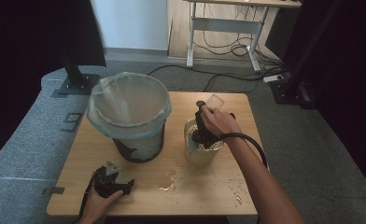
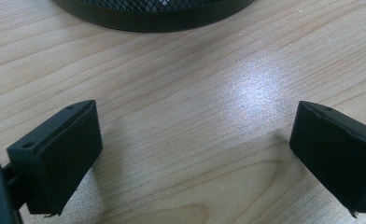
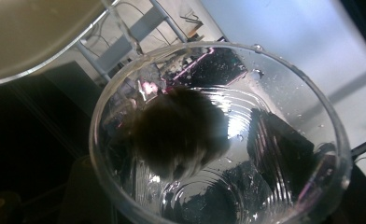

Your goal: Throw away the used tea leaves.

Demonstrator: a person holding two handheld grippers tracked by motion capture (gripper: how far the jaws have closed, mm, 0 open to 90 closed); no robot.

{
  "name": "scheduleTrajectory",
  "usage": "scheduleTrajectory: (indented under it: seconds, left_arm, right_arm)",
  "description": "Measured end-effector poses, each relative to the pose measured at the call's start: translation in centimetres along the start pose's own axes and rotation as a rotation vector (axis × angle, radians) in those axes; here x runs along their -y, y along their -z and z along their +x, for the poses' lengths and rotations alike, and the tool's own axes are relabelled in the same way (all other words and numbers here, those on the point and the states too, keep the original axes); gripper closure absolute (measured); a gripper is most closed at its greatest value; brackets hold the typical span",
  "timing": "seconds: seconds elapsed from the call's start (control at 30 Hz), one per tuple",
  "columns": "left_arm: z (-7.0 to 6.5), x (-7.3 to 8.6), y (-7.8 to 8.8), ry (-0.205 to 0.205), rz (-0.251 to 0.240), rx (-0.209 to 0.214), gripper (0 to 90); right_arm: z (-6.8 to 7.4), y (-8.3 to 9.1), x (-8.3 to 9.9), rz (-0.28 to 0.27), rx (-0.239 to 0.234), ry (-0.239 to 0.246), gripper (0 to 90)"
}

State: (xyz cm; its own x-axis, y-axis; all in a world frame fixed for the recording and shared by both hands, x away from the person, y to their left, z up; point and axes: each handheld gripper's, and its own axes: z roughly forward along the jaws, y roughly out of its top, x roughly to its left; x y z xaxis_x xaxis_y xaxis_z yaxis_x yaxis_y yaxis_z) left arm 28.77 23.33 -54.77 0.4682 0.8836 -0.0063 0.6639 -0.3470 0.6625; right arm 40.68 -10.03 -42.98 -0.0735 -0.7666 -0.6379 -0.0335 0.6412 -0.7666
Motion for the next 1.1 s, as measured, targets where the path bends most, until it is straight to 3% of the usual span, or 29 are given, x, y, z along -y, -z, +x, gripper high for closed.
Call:
scheduleTrajectory:
  seconds: [0.1,0.13,0.2,0.23,0.27,0.3,0.33,0.37,0.4,0.43,0.47,0.5,0.53,0.57,0.6,0.63,0.67,0.7,0.73,0.77,0.8,0.83,0.87,0.9,0.93,0.97,1.0,1.07,1.1]
  left_arm:
    - [0.0,0.0,0.0,0.000,0.000,0.000,2.0]
    - [0.0,0.0,0.0,0.000,0.000,0.000,2.0]
    - [0.0,0.0,0.0,0.000,0.000,0.000,2.0]
    - [0.0,0.0,0.0,0.000,0.000,0.000,2.0]
    - [0.0,0.0,0.0,0.000,0.000,0.000,1.9]
    - [0.0,0.0,0.0,0.000,0.000,0.000,2.0]
    - [0.0,0.0,0.0,0.000,0.000,0.000,2.0]
    - [0.0,0.0,0.0,0.000,0.000,0.000,2.0]
    - [0.0,0.0,0.0,0.000,0.000,0.000,2.0]
    - [0.0,0.0,0.0,0.000,0.000,0.000,2.0]
    - [0.0,0.0,0.0,0.000,0.000,0.000,2.0]
    - [0.0,0.0,0.0,0.000,0.000,0.000,2.0]
    - [0.0,0.0,0.0,0.000,0.001,0.000,1.9]
    - [0.0,0.0,0.0,0.000,0.001,0.000,2.0]
    - [0.0,0.0,0.0,0.001,0.000,0.000,2.0]
    - [0.0,0.0,0.0,0.001,0.000,0.000,2.0]
    - [0.0,0.0,0.0,0.000,0.000,0.000,1.9]
    - [0.0,0.0,0.0,0.000,0.000,0.000,1.9]
    - [0.0,0.0,0.0,0.000,0.000,0.000,1.9]
    - [0.0,0.0,0.0,0.000,0.000,0.000,1.9]
    - [0.0,0.0,0.0,0.000,0.000,0.000,1.9]
    - [0.0,0.0,0.0,0.000,0.000,0.000,1.9]
    - [0.0,0.0,0.0,0.001,0.000,0.000,1.9]
    - [0.0,0.0,0.0,0.001,0.000,0.000,1.9]
    - [0.0,0.0,0.0,0.000,0.000,0.000,1.9]
    - [0.0,0.0,0.0,0.000,0.000,0.000,1.9]
    - [0.0,0.0,0.0,0.001,-0.002,0.000,1.9]
    - [0.0,0.0,-0.1,0.001,-0.002,0.000,1.9]
    - [0.0,0.0,-0.1,0.001,-0.002,0.000,1.9]
  right_arm:
    - [-0.4,-0.2,0.2,0.029,0.027,0.030,40.5]
    - [-0.4,-0.2,0.2,0.029,0.027,0.030,40.5]
    - [0.1,-0.3,0.0,0.025,0.009,0.087,40.4]
    - [0.1,-0.3,-0.1,0.026,0.011,0.091,40.4]
    - [-0.2,-0.2,0.0,0.017,0.008,0.037,40.4]
    - [-0.2,-0.2,0.0,0.017,0.008,0.037,40.4]
    - [-0.6,-0.1,0.4,0.011,-0.011,-0.034,40.4]
    - [-0.6,-0.1,0.4,0.011,-0.011,-0.034,40.4]
    - [-0.7,0.0,0.8,0.001,-0.034,-0.112,40.1]
    - [-0.9,0.1,0.9,-0.008,-0.049,-0.144,40.0]
    - [-1.1,0.2,1.2,-0.034,-0.066,-0.267,39.8]
    - [-1.4,0.1,1.4,-0.063,-0.085,-0.336,39.8]
    - [-1.6,0.3,1.7,-0.079,-0.114,-0.453,39.8]
    - [-1.6,0.3,1.7,-0.079,-0.114,-0.453,39.8]
    - [-1.7,0.3,2.0,-0.098,-0.130,-0.566,39.8]
    - [-1.9,0.4,2.7,-0.126,-0.179,-0.781,39.2]
    - [-2.0,0.5,3.0,-0.140,-0.196,-0.873,39.2]
    - [-2.0,0.5,3.0,-0.140,-0.196,-0.873,39.2]
    - [-2.0,0.3,4.0,-0.207,-0.257,-1.110,39.2]
    - [-2.0,0.3,4.0,-0.207,-0.257,-1.110,39.2]
    - [-1.6,0.2,4.8,-0.255,-0.317,-1.316,39.2]
    - [-1.6,0.2,4.8,-0.255,-0.317,-1.316,39.2]
    - [-1.0,0.1,5.6,-0.306,-0.374,-1.507,39.2]
    - [-1.0,0.1,5.6,-0.306,-0.374,-1.507,39.2]
    - [-0.8,0.1,5.9,-0.326,-0.388,-1.575,39.2]
    - [-0.4,0.0,6.2,-0.349,-0.412,-1.656,39.2]
    - [0.4,0.1,6.7,-0.402,-0.459,-1.822,39.1]
    - [1.1,0.1,7.1,-0.455,-0.499,-1.937,39.1]
    - [1.1,0.1,7.1,-0.455,-0.499,-1.937,39.1]
